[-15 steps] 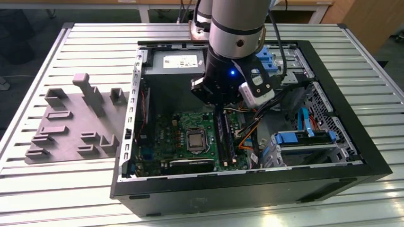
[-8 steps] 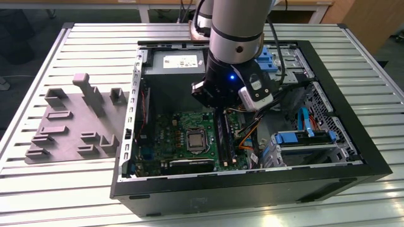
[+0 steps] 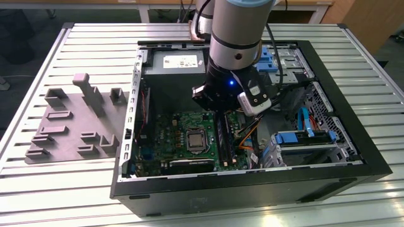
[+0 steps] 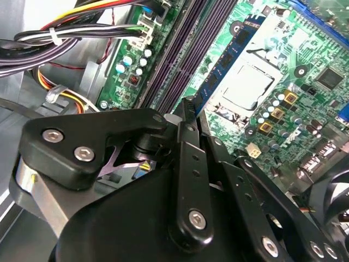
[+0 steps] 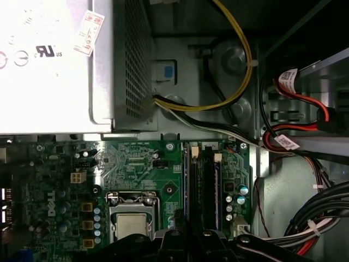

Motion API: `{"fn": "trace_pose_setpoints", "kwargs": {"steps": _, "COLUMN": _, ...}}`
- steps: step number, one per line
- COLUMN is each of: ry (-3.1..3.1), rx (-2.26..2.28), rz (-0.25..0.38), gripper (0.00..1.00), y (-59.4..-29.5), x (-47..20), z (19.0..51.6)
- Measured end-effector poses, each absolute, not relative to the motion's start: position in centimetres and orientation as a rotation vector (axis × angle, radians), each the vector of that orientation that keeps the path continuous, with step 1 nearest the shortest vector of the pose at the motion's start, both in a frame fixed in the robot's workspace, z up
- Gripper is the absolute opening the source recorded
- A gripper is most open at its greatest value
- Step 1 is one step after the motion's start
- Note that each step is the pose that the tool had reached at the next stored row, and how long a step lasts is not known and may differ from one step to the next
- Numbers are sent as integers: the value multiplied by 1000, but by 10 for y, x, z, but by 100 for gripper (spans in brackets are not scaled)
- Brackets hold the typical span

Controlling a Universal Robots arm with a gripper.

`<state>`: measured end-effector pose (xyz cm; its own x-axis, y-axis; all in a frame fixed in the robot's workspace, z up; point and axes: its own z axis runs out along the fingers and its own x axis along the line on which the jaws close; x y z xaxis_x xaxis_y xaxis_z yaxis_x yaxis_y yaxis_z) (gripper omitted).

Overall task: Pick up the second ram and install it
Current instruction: 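Insert the second ram into the second slot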

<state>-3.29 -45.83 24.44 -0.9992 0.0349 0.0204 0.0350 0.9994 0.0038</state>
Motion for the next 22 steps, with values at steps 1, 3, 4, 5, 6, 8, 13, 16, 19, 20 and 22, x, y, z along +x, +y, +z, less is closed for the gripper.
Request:
{"fn": "trace_pose_setpoints", "kwargs": {"steps": 1, "ry": -3121, "rx": -55, "rz": -6, "gripper": 14, "y": -458, "x": -33, "z": 244}}
{"fn": "trace_pose_setpoints", "kwargs": {"steps": 3, "ry": -3121, "rx": -55, "rz": -6, "gripper": 14, "y": -458, "x": -33, "z": 244}}
{"fn": "trace_pose_setpoints", "kwargs": {"steps": 4, "ry": -3121, "rx": -55, "rz": -6, "gripper": 14, "y": -458, "x": -33, "z": 244}}
{"fn": "trace_pose_setpoints", "kwargs": {"steps": 5, "ry": -3121, "rx": -55, "rz": -6, "gripper": 14, "y": -458, "x": -33, "z": 244}}
{"fn": "trace_pose_setpoints", "kwargs": {"steps": 6, "ry": -3121, "rx": -55, "rz": -7, "gripper": 14, "y": -458, "x": -33, "z": 244}}
{"fn": "trace_pose_setpoints", "kwargs": {"steps": 8, "ry": -3121, "rx": -55, "rz": -7, "gripper": 14, "y": -458, "x": -33, "z": 243}}
{"fn": "trace_pose_setpoints", "kwargs": {"steps": 13, "ry": -3121, "rx": -46, "rz": -15, "gripper": 14, "y": -459, "x": -32, "z": 239}}
{"fn": "trace_pose_setpoints", "kwargs": {"steps": 16, "ry": -3121, "rx": -45, "rz": -25, "gripper": 14, "y": -463, "x": -32, "z": 235}}
{"fn": "trace_pose_setpoints", "kwargs": {"steps": 19, "ry": -3121, "rx": -50, "rz": -28, "gripper": 14, "y": -466, "x": -32, "z": 232}}
{"fn": "trace_pose_setpoints", "kwargs": {"steps": 20, "ry": -3121, "rx": -53, "rz": -28, "gripper": 14, "y": -467, "x": -32, "z": 231}}
{"fn": "trace_pose_setpoints", "kwargs": {"steps": 22, "ry": -3120, "rx": -63, "rz": -29, "gripper": 14, "y": -467, "x": -31, "z": 230}}
